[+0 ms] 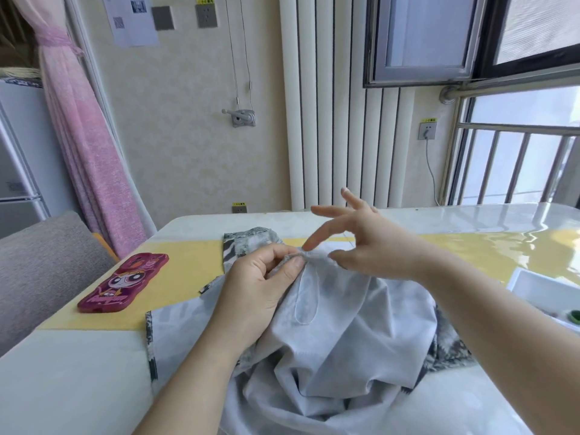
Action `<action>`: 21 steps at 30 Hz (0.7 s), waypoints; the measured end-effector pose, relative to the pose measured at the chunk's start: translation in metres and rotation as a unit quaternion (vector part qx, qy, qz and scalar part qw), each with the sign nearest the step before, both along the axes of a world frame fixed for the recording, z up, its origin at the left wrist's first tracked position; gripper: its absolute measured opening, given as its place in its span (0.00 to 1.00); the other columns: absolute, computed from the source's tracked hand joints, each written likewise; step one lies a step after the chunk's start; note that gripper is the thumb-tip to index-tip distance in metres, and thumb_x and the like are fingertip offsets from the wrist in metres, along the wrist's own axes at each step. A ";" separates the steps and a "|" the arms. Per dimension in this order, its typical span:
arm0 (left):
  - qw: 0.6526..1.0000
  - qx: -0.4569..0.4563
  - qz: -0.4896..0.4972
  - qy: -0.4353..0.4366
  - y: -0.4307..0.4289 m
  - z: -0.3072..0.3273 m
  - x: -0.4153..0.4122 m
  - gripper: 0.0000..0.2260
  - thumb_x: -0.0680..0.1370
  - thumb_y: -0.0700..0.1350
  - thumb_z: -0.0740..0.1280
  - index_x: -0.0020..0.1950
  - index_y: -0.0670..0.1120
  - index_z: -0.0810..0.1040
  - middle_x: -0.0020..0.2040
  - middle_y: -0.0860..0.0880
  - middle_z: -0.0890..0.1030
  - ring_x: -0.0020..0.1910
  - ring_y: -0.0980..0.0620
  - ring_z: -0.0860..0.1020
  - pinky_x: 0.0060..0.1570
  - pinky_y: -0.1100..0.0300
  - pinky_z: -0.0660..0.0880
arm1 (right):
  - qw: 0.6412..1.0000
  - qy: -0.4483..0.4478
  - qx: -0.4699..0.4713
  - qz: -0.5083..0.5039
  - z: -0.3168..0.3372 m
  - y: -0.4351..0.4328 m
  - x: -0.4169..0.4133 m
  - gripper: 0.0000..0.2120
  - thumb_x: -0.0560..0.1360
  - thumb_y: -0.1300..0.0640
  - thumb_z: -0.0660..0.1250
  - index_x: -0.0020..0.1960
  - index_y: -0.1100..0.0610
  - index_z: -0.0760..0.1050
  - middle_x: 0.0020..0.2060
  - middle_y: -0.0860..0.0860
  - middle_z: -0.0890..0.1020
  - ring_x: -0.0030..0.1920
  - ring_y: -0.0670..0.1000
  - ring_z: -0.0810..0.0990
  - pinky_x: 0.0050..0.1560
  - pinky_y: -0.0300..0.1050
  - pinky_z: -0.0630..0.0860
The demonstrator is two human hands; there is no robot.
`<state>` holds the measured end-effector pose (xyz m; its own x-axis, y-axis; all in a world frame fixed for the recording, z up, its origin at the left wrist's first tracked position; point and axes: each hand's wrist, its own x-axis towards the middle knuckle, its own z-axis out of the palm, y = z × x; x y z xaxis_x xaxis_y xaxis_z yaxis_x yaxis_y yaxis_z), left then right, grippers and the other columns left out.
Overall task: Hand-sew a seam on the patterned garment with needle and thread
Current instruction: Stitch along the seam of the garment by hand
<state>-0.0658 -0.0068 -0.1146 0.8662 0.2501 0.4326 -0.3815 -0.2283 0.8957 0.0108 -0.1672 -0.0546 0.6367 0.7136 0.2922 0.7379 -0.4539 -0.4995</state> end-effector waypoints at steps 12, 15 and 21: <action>1.000 -0.013 0.000 -0.007 0.004 0.004 -0.001 0.09 0.76 0.42 0.68 0.39 0.53 0.83 0.38 0.56 0.84 0.40 0.60 0.79 0.44 0.66 0.73 | 0.991 0.059 0.118 0.003 0.007 -0.002 0.013 0.02 0.72 0.53 0.71 0.42 0.48 0.82 0.60 0.42 0.78 0.61 0.22 0.54 0.70 0.32 0.42; 1.000 -0.013 -0.003 -0.003 0.004 0.004 -0.001 0.06 0.76 0.42 0.68 0.41 0.51 0.82 0.38 0.57 0.83 0.40 0.60 0.79 0.45 0.65 0.72 | 0.963 0.126 0.238 -0.029 0.006 0.001 0.024 0.03 0.71 0.50 0.71 0.40 0.47 0.83 0.58 0.44 0.79 0.63 0.29 0.63 0.70 0.39 0.54; 1.000 -0.007 -0.014 0.003 0.004 0.003 -0.002 0.08 0.76 0.42 0.68 0.40 0.53 0.82 0.36 0.58 0.82 0.38 0.61 0.78 0.42 0.69 0.72 | 0.916 0.162 0.318 -0.182 -0.004 0.010 0.048 0.07 0.73 0.52 0.71 0.43 0.55 0.82 0.37 0.47 0.83 0.35 0.42 0.80 0.37 0.32 0.75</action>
<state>-0.0679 -0.0028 -0.1117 0.8758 0.2316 0.4235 -0.3815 -0.2051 0.9013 0.0583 -0.1576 -0.0586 0.9255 0.1874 0.3291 0.3620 -0.1820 -0.9143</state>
